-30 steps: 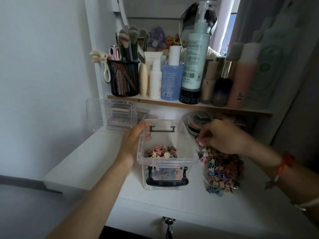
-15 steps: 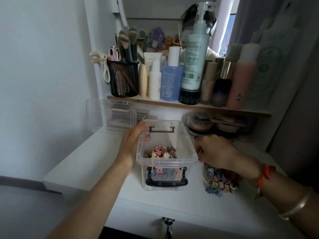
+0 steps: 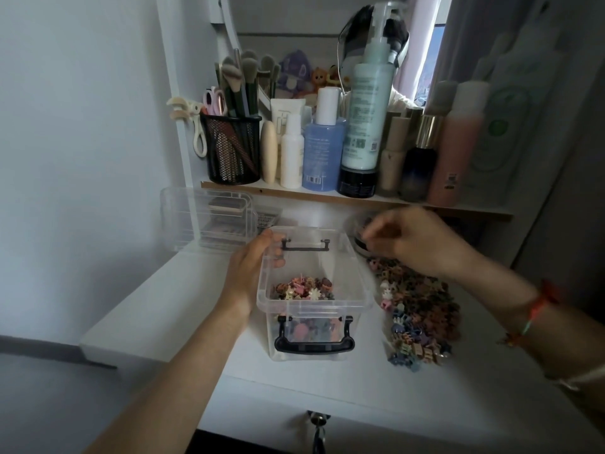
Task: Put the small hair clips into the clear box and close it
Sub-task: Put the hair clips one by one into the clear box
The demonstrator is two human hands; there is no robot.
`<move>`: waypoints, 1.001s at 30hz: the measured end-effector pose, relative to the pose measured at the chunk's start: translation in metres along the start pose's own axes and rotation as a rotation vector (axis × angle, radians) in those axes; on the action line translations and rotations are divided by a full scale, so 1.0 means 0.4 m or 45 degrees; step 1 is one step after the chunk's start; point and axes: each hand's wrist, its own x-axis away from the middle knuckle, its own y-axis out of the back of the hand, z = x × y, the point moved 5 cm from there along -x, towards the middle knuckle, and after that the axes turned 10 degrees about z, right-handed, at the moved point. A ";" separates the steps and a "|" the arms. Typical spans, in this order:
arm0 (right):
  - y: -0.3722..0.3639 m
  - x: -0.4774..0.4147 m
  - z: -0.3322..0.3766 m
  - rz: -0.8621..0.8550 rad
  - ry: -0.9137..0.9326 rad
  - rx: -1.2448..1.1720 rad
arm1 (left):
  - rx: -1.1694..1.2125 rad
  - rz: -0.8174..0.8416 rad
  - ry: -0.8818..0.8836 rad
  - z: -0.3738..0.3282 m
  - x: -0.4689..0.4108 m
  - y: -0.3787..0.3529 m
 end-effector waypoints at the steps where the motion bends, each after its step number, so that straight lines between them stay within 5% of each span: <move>1: -0.018 0.005 -0.021 0.108 -0.072 0.198 | -0.010 -0.001 -0.003 -0.001 0.001 0.000; 4: -0.080 0.028 -0.067 0.397 -0.189 0.549 | -0.005 -0.010 -0.006 -0.003 0.002 -0.001; 18: -0.100 0.024 -0.054 0.429 -0.188 0.735 | -0.008 -0.011 -0.011 -0.005 0.003 -0.001; 22: -0.021 0.002 -0.007 -0.031 -0.057 0.207 | -0.008 -0.006 -0.022 -0.008 0.006 -0.003; 25: 0.012 0.003 0.050 0.001 0.135 -0.393 | -0.008 0.000 -0.027 -0.010 0.009 -0.006; 27: 0.018 -0.001 0.044 0.013 0.117 -0.288 | 0.003 0.001 -0.027 -0.010 0.009 -0.006; 30: -0.004 -0.002 -0.018 0.038 -0.079 0.347 | 0.002 -0.005 -0.017 -0.008 0.004 -0.003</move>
